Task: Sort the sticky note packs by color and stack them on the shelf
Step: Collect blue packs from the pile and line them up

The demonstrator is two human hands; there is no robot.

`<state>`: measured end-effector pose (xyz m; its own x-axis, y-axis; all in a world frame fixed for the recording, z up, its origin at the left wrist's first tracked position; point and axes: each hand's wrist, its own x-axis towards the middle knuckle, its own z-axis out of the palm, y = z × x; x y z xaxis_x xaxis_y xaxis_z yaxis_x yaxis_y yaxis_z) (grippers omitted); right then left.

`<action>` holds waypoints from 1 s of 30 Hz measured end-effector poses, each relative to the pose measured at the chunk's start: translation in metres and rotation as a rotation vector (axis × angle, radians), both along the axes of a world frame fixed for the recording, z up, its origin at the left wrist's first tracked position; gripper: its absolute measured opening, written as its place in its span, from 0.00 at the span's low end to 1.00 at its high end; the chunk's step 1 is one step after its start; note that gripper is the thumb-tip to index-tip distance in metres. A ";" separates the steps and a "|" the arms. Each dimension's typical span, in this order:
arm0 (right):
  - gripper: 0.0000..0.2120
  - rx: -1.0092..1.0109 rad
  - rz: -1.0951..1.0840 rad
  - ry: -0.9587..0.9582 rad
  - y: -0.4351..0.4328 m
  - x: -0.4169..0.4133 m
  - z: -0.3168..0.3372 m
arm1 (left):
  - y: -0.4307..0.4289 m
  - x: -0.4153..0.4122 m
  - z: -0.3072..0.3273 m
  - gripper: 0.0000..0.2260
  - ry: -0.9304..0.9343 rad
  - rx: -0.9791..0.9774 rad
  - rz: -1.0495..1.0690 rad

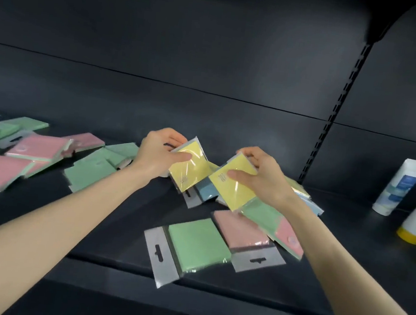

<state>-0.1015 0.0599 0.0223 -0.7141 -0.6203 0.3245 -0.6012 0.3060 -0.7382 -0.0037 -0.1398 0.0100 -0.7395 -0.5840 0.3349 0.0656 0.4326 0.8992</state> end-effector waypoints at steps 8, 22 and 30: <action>0.21 -0.006 -0.140 0.029 -0.045 -0.056 0.012 | -0.032 -0.088 0.002 0.15 -0.139 0.138 -0.168; 0.22 0.158 -0.231 0.051 -0.094 -0.097 -0.004 | -0.061 -0.110 -0.009 0.14 -0.347 -0.128 -0.397; 0.17 0.394 -0.145 0.138 -0.092 -0.088 -0.003 | -0.053 -0.080 -0.006 0.12 -0.313 -0.449 -0.409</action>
